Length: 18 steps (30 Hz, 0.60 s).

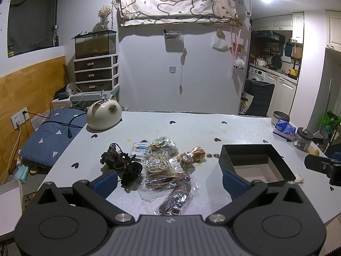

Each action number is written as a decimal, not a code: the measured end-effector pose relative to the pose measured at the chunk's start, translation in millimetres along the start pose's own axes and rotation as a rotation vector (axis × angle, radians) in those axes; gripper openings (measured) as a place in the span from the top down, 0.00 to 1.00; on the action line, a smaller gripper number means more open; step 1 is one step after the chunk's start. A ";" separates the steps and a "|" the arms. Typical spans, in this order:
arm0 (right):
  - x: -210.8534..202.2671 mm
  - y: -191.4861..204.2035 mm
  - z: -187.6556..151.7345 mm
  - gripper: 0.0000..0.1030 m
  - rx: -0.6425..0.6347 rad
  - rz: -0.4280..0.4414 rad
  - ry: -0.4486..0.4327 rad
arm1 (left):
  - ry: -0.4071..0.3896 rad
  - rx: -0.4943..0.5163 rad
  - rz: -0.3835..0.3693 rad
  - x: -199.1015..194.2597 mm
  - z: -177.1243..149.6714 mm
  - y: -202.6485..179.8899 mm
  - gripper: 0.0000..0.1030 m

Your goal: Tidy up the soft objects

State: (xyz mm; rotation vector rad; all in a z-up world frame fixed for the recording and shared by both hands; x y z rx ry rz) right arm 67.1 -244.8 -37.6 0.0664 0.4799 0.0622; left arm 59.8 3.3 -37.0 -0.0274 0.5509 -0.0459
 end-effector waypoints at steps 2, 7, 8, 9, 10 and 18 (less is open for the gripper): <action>0.1 -0.3 0.4 0.00 0.000 0.001 0.000 | 0.000 0.000 0.000 0.0 0.0 0.3 0.00; 2.5 0.3 -1.3 0.00 0.001 0.001 0.002 | 0.001 0.001 0.000 0.0 0.0 0.4 0.00; 3.6 0.4 -2.1 0.00 0.001 0.000 0.002 | 0.002 0.001 -0.001 0.0 0.0 0.4 0.00; 3.1 0.4 -1.7 0.00 0.001 0.000 0.002 | 0.001 0.001 -0.001 0.0 0.0 0.3 0.00; 2.8 0.2 -1.3 0.00 0.001 0.001 0.002 | 0.001 0.001 -0.001 0.0 0.0 0.3 0.00; 6.5 -0.4 -3.5 0.00 0.004 -0.001 0.004 | 0.004 0.005 -0.003 7.4 -6.7 -6.4 0.00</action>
Point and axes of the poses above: each gripper's, at about its wrist camera, not at the fingertips, and x roughly the way its jaws point, y to its left, z to its top, the point moved 7 cm from there along x, roughly the way its jaws point, and after that the axes turned 3 degrees about -z, right-handed, at the moved point
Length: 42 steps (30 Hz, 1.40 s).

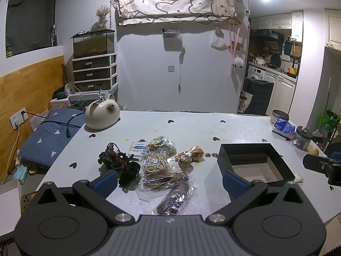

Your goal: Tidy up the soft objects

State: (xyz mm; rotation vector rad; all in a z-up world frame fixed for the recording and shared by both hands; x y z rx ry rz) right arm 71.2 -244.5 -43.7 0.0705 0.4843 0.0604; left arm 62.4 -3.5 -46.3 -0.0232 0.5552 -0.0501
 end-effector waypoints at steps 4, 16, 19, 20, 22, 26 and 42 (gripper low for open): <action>1.8 0.9 -3.2 0.00 0.002 -0.001 0.000 | 0.005 0.005 -0.002 4.4 4.9 -5.0 0.00; 2.3 -0.4 -2.7 0.00 0.002 0.001 0.002 | 0.005 0.007 -0.003 3.5 6.4 -5.2 0.00; 1.5 -0.7 -1.6 0.00 0.003 0.001 0.003 | 0.006 0.006 -0.002 3.6 6.5 -5.4 0.00; 1.9 -0.5 -2.0 0.00 0.003 0.001 0.003 | 0.006 0.007 -0.002 3.6 6.4 -5.4 0.00; 2.3 -0.2 -2.4 0.00 0.003 0.001 0.003 | 0.006 0.007 -0.002 3.7 6.5 -5.5 0.00; 2.4 -0.1 -2.4 0.00 0.004 0.001 0.003 | 0.005 0.007 -0.002 3.7 6.6 -5.3 0.00; 4.9 -1.9 -0.8 0.00 0.005 -0.001 0.003 | 0.004 0.006 -0.003 3.7 6.7 -5.7 0.00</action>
Point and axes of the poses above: each gripper's, at about its wrist camera, not at the fingertips, and x roughly the way its jaws point, y to its left, z to its top, the point moved 7 cm from there along x, roughly the way its jaws point, and after that the axes turned 3 degrees about -z, right-handed, at the moved point
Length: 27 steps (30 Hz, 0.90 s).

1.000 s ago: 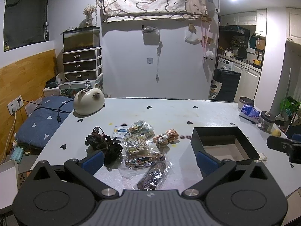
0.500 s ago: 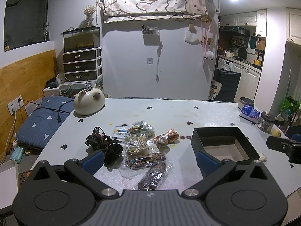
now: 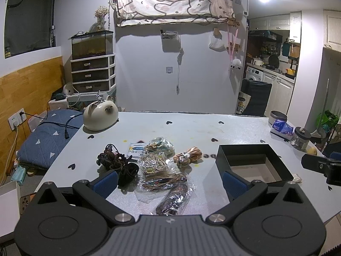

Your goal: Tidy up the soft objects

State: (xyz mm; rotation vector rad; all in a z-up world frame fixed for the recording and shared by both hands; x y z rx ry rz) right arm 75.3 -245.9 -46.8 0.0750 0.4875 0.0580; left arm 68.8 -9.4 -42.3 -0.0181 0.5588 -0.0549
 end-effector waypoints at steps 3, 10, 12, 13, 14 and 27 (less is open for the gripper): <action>-0.2 0.0 -0.1 0.00 -0.001 0.001 0.001 | 0.000 0.001 0.000 -0.1 0.1 0.0 0.00; -0.5 2.4 2.1 0.00 0.008 0.000 0.003 | 0.007 0.002 -0.001 1.0 4.9 1.4 0.00; 1.1 5.6 3.2 0.00 0.007 0.002 0.005 | 0.008 0.001 0.002 -1.4 8.1 3.1 0.00; 1.3 8.2 3.6 0.00 0.007 0.004 0.007 | 0.007 0.001 0.002 -1.1 7.7 5.6 0.00; 2.2 11.4 4.1 0.00 0.006 0.006 0.009 | 0.009 0.001 0.003 -0.1 9.4 7.5 0.00; 37.4 60.4 17.2 0.00 0.013 -0.007 0.034 | 0.022 0.005 -0.007 32.8 27.8 61.9 0.00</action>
Point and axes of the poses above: each gripper's, at about its wrist camera, not at the fingertips, and x roughly the way its jaws point, y to its left, z to its top, the point moved 7 cm from there along x, roughly the way its jaws point, and after that the axes turned 3 degrees about -z, right-handed, at the moved point
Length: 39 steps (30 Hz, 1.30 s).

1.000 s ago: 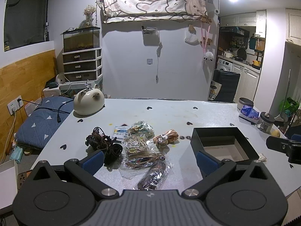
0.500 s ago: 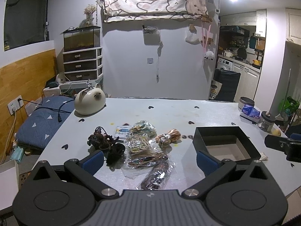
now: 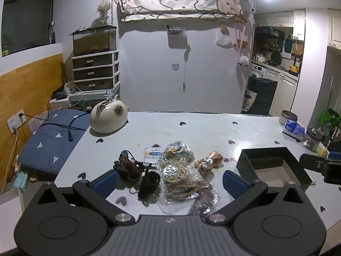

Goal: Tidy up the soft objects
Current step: 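Grasp the tan cord bag with left tool while right tool grasps silver-wrapped bag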

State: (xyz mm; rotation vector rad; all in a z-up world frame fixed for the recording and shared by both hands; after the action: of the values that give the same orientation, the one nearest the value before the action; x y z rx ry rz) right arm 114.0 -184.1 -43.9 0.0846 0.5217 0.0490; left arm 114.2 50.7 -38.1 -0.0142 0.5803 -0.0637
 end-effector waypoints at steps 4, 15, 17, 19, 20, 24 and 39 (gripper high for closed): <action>17.1 18.0 5.8 0.00 0.007 -0.011 0.010 | 0.010 0.017 -0.020 17.3 8.2 18.4 0.00; 71.5 56.6 2.1 0.00 0.075 -0.051 0.088 | 0.110 0.126 -0.178 83.0 13.1 50.1 0.00; 83.9 63.0 -2.4 0.00 0.082 -0.050 0.124 | 0.135 0.153 -0.213 96.0 11.2 51.9 0.00; 96.8 68.9 -9.0 0.00 0.083 -0.062 0.157 | 0.155 0.168 -0.245 106.4 8.0 52.8 0.00; 103.1 71.2 -12.3 0.00 0.081 -0.068 0.174 | 0.170 0.168 -0.273 113.2 6.4 54.0 0.00; 130.6 81.8 -32.7 0.00 0.050 -0.084 0.262 | 0.235 0.151 -0.383 137.8 1.8 55.5 0.00; 193.8 133.6 -116.0 0.00 -0.171 -0.021 0.483 | 0.643 0.083 -0.764 233.1 -38.8 21.3 0.13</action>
State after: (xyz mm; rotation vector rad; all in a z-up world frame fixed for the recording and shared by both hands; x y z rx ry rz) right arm 220.5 -29.9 -227.6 -0.1034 0.9981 0.0939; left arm 288.6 57.2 -198.9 -0.1389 1.1888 -0.8589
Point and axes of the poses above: each gripper's, at about its wrist camera, not at the fingertips, and x roughly the way its jaws point, y to its left, z to its top, the point moved 7 cm from there along x, roughly the way its jaws point, and after that the axes turned 3 degrees about -z, right-handed, at the moved point
